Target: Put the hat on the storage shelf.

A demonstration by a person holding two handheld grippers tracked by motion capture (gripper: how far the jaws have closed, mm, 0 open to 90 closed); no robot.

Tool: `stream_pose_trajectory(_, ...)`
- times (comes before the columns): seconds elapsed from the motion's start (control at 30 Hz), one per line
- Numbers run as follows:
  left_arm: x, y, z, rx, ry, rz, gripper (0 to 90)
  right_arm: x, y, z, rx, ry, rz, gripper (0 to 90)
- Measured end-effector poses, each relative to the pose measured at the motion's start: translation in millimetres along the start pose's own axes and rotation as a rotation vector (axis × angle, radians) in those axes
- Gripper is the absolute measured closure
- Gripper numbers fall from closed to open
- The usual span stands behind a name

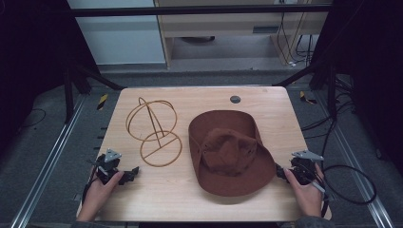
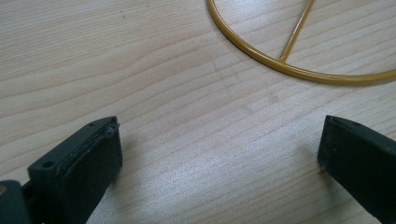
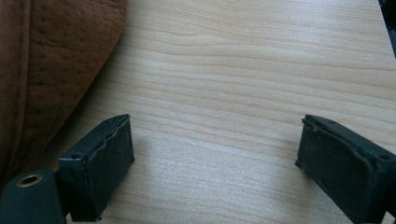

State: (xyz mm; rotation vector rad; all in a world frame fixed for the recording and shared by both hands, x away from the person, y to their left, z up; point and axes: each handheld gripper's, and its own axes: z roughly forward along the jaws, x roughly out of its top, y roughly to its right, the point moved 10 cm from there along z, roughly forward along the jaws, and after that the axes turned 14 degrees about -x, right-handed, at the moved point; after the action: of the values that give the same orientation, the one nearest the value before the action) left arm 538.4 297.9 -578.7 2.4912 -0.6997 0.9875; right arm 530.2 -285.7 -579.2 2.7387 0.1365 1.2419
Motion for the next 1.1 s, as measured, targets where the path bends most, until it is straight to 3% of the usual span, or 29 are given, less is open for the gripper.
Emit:
stream_pose_trajectory(0.37, -0.7, 1.7, -0.3, 0.000, -0.004, -0.001, 0.0, -0.6, -0.3, -0.8, -0.004, -0.003, 0.005, 10.7)
stream_pose_trajectory(0.43, -0.7, 1.8, -0.4, 0.000, -0.009, 0.001, 0.0, -0.4, -0.5, -2.5, -0.003, -0.011, 0.016, 14.4)
stream_pose_trajectory(0.6, -1.0, 2.0, -0.5, -0.001, -0.002, 0.001, 0.0, 2.8, 7.7, -14.3, -0.031, 0.006, 0.034, 16.8)
stream_pose_trajectory(0.73, -1.1, 2.0, -0.5, 0.000, -0.002, 0.001, 0.0, 16.8, 15.2, -34.9, -0.061, 0.035, 0.036, 17.5)
stream_pose_trajectory(0.9, -1.5, 2.4, -0.9, 0.005, -0.003, -0.004, 0.0, 45.4, 2.5, -71.8, -0.010, 0.094, -0.024, 16.0)
stream_pose_trajectory(1.1, -1.9, 2.1, -1.4, 0.011, -0.005, -0.002, 0.0, 80.5, -34.9, -97.3, 0.069, 0.095, -0.151, 11.1)
